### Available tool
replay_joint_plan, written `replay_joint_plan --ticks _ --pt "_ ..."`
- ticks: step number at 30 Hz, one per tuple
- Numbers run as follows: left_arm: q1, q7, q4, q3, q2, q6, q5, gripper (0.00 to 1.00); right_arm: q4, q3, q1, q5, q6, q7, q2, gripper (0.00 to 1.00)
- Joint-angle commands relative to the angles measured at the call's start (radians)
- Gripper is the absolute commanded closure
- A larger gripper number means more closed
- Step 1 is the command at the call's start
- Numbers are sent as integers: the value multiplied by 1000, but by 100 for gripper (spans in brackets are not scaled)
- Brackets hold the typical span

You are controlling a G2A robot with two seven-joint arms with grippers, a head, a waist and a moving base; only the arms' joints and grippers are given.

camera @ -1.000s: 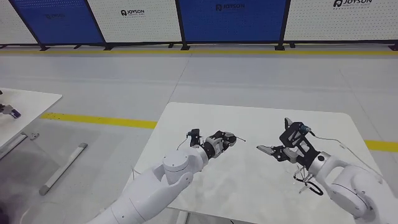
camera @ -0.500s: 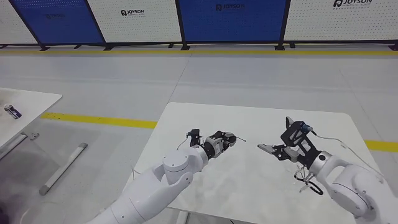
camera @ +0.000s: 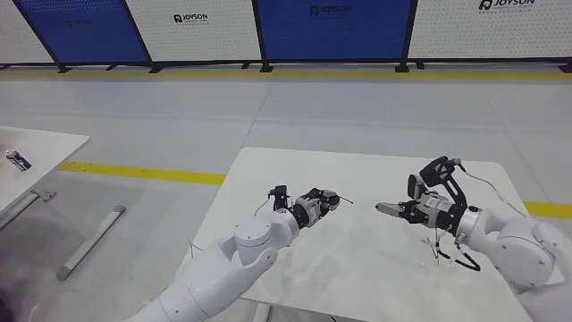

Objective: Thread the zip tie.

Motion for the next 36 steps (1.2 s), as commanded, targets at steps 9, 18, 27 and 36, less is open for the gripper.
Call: replay_joint_plan --ticks 9,18,27,36 --pt "0 0 0 0 0 0 0 100 26 10 -16 116 1 29 -4 0" --pt "0 0 0 0 0 0 0 100 126 24 32 409 90 277 -14 0" --pt "0 0 0 0 0 0 0 100 126 24 32 409 90 277 -14 0" --pt "0 0 0 0 0 0 0 100 126 24 32 409 90 277 -14 0"
